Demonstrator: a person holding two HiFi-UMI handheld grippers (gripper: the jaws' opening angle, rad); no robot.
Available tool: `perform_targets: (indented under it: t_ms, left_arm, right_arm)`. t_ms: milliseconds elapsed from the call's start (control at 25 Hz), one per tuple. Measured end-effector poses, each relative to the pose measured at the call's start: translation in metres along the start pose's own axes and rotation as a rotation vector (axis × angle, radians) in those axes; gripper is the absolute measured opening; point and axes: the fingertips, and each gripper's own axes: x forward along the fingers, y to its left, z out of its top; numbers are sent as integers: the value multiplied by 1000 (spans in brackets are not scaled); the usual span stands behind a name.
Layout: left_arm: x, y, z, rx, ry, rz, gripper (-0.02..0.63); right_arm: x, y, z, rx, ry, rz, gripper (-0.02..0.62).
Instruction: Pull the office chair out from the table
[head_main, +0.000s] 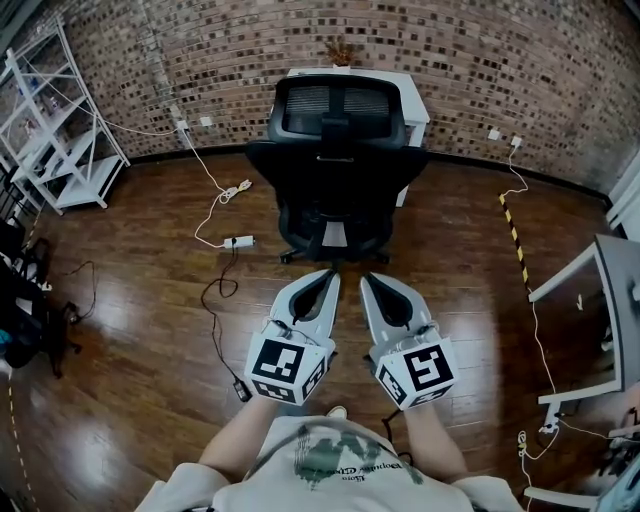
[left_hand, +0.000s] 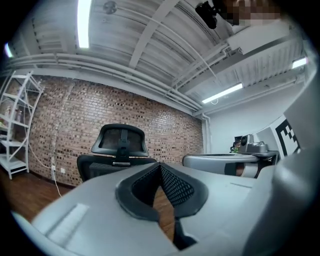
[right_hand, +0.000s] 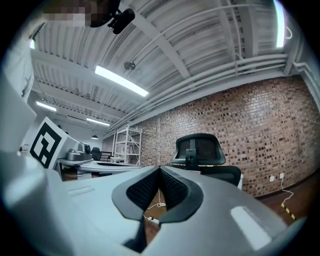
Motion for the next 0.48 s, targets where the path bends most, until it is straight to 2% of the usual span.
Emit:
perform_targets:
  t_ms: [480]
  left_arm:
    - [0, 4, 2, -7, 1, -10, 14]
  right_arm:
    - [7, 0, 1, -10, 6, -1, 2]
